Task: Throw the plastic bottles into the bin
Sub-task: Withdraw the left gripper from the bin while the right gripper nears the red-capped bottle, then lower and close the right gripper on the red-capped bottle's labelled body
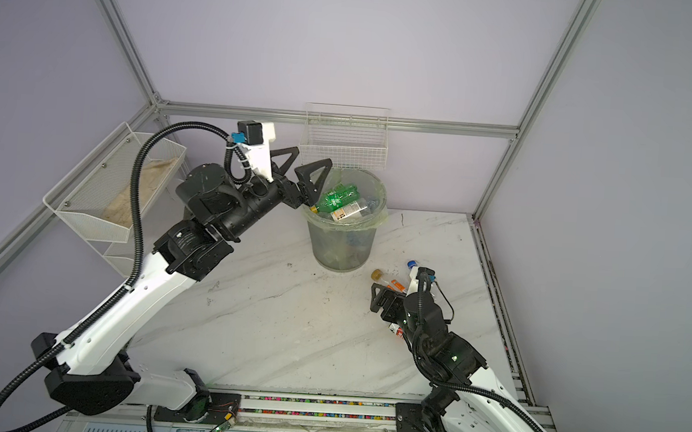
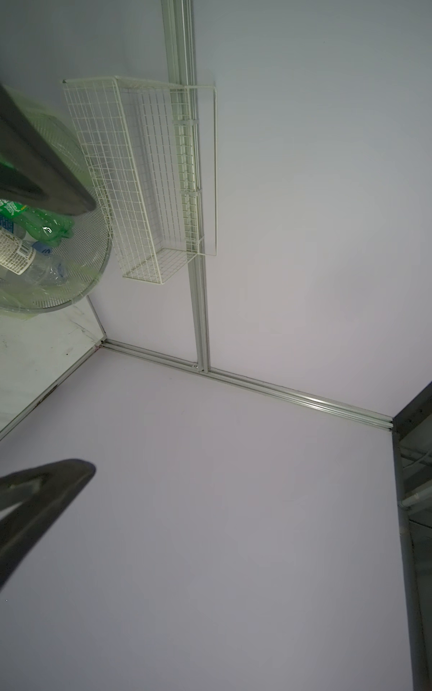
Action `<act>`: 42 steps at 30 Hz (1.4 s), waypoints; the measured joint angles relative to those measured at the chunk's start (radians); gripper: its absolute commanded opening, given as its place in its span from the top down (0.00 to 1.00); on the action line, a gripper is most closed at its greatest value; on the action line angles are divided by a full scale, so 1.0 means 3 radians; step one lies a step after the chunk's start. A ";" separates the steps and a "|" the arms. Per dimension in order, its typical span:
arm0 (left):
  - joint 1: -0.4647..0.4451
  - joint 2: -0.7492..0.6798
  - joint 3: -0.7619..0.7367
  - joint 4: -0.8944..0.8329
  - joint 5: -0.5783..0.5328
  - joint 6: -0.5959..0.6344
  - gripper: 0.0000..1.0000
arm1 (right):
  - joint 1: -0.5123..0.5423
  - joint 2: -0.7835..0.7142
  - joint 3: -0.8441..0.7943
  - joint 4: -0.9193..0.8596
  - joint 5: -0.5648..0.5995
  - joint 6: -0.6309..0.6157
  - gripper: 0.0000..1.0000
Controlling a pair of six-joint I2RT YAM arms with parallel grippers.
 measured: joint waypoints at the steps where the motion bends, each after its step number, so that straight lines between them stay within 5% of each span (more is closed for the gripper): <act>1: -0.0013 -0.0097 -0.0061 0.0029 -0.0009 0.0000 0.00 | -0.0001 0.0036 0.0000 -0.0003 0.0009 0.0011 0.03; 29: -0.0057 -0.1113 -0.1633 0.0200 -0.0347 -0.0125 0.00 | -0.0055 0.1372 0.0356 -0.0604 0.0657 0.0493 0.03; 42: -0.0057 -0.1661 -0.2167 0.0106 -0.0579 -0.0240 0.00 | -0.0778 0.1726 0.0264 -0.0607 0.0586 0.0472 0.03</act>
